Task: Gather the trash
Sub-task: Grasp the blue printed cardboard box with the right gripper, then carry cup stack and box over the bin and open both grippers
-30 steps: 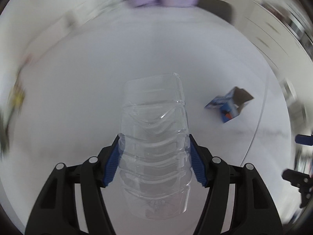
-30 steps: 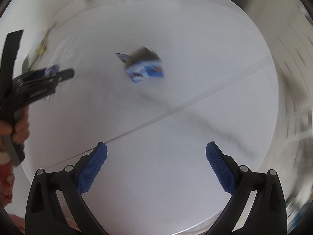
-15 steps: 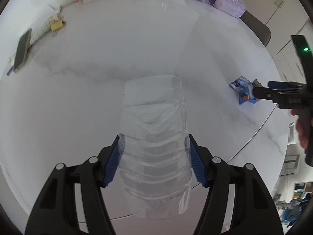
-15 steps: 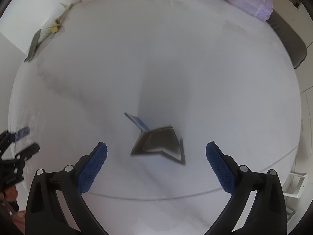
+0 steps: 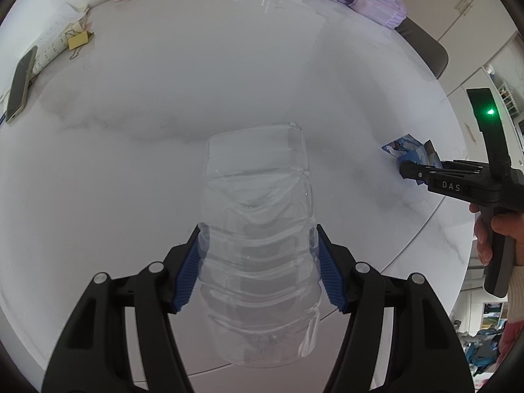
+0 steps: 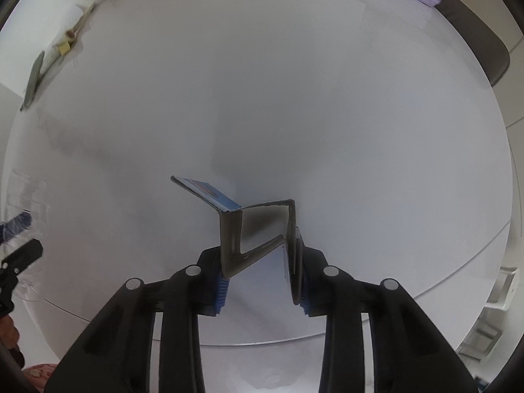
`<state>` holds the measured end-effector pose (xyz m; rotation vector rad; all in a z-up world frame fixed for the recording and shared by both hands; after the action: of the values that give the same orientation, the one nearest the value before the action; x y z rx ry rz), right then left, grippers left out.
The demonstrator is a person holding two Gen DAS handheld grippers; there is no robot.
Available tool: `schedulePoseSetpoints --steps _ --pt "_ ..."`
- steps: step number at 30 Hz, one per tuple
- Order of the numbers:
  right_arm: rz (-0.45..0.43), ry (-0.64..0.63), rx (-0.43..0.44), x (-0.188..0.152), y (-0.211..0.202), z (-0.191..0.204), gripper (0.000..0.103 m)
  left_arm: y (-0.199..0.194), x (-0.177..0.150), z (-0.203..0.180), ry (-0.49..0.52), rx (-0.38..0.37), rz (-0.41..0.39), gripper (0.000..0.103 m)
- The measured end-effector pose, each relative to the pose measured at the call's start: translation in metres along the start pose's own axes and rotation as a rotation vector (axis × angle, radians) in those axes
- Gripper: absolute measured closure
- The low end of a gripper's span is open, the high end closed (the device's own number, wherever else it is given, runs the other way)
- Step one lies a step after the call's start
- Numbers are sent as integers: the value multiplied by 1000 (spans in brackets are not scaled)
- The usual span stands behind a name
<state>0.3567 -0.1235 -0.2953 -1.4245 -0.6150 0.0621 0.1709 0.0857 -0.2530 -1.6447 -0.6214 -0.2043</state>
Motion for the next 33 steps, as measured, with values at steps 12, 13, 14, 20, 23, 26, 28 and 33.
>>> schedulePoseSetpoints --steps 12,13,14,20,23,26,28,33 --pt "-195 150 67 -31 -100 20 70 -38 2 -32 91 -33 -63 41" --pt "-211 159 73 -41 -114 21 70 -44 0 -37 102 -34 -74 41" --pt "-227 165 78 -50 -126 22 70 -52 -3 -44 115 -37 -87 41" --pt "-328 196 82 -113 -199 24 69 -99 -33 -93 202 -77 -139 41" --pt "-372 213 77 -154 -227 20 69 -120 -59 -125 247 -111 -149 41" --pt "-403 248 65 -205 -258 4 69 -138 -88 -158 285 -157 -140 41" --pt "-410 277 53 -243 -272 -10 67 -148 -111 -180 295 -205 -120 41" --pt "-342 336 -8 -339 -273 -37 65 -163 -168 -226 353 -254 -81 41"
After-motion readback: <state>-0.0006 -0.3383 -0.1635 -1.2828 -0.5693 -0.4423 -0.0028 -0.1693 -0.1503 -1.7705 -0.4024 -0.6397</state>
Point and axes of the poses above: each gripper's, at about its wrist camera, not at the fingertips, and y roughly the way its jaws point, z to its left, x to its top, the point moved 5 cm from there along y, roughly the way its jaws point, and after that the axes turned 12 degrees about -z, right-handed, at the moved point
